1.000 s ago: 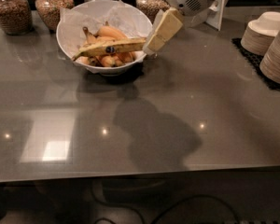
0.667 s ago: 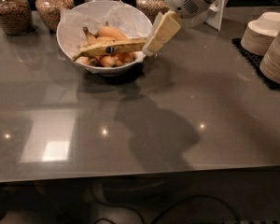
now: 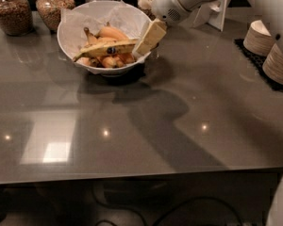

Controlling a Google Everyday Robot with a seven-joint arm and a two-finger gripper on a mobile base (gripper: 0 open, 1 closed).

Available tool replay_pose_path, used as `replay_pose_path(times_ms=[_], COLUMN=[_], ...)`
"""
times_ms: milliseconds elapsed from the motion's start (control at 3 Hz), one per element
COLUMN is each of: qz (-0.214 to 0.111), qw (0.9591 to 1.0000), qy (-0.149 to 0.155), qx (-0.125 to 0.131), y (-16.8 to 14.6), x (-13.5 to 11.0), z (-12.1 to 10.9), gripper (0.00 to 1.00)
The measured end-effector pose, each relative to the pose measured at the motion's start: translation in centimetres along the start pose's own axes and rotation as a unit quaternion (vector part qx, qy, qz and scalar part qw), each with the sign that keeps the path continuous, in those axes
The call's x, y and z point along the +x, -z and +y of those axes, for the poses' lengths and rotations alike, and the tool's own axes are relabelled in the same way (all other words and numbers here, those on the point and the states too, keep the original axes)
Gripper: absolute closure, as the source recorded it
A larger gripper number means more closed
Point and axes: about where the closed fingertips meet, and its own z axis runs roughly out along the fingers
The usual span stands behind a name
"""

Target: Pick banana from white bowl

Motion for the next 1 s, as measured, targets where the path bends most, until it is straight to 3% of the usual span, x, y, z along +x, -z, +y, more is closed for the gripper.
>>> replay_pose_path(times_ms=[333, 667, 1000], qz=[-0.002, 0.0, 0.002], qw=[0.9997, 0.9989, 0.9979], qy=[-0.005, -0.012, -0.021], qx=[-0.025, -0.045, -0.061], y=[-2.2, -3.5, -4.6], x=[0.6, 1.2, 1.8], z=[-0.1, 0.4, 1.1], gripper=[0.26, 0.35, 0.38])
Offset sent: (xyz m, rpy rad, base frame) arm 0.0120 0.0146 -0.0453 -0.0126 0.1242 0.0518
